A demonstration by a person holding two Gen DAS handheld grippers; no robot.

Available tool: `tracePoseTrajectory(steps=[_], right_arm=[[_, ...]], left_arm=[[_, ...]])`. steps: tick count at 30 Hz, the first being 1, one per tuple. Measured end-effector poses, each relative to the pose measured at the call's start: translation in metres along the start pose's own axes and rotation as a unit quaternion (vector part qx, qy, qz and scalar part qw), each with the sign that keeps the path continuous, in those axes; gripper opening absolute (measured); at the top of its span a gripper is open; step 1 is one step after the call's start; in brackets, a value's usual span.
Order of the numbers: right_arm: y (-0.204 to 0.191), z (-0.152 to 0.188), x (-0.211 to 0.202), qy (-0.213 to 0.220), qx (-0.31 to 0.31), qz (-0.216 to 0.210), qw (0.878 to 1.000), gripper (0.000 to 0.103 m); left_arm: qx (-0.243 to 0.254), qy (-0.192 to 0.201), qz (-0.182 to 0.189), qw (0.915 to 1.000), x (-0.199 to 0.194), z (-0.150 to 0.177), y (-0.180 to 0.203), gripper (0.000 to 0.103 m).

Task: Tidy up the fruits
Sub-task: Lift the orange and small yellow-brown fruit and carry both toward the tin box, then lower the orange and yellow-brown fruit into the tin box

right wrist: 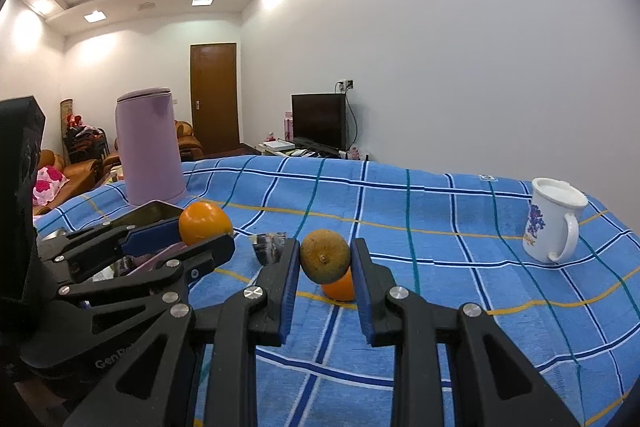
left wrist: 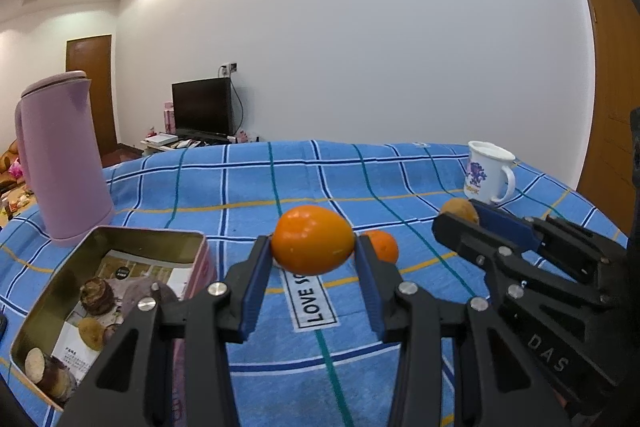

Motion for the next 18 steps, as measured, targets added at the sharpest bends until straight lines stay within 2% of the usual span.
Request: tracePoseTrajectory(steps=[18], right_arm=[[-0.047,0.002,0.010,-0.011,-0.025,-0.036,0.999,0.028]], left_arm=[[-0.026,0.000,-0.032,0.9992,-0.016,0.008,-0.043,0.044]])
Point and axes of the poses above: each gripper's, at about its wrist camera, not at the fingertips, and x roughly the way its jaws point, y to its right, z to its underside, the point moved 5 cm from there along x, roughly the way its jaws point, and after that the axes turned 2 degrees about x, right-handed, at the moved point
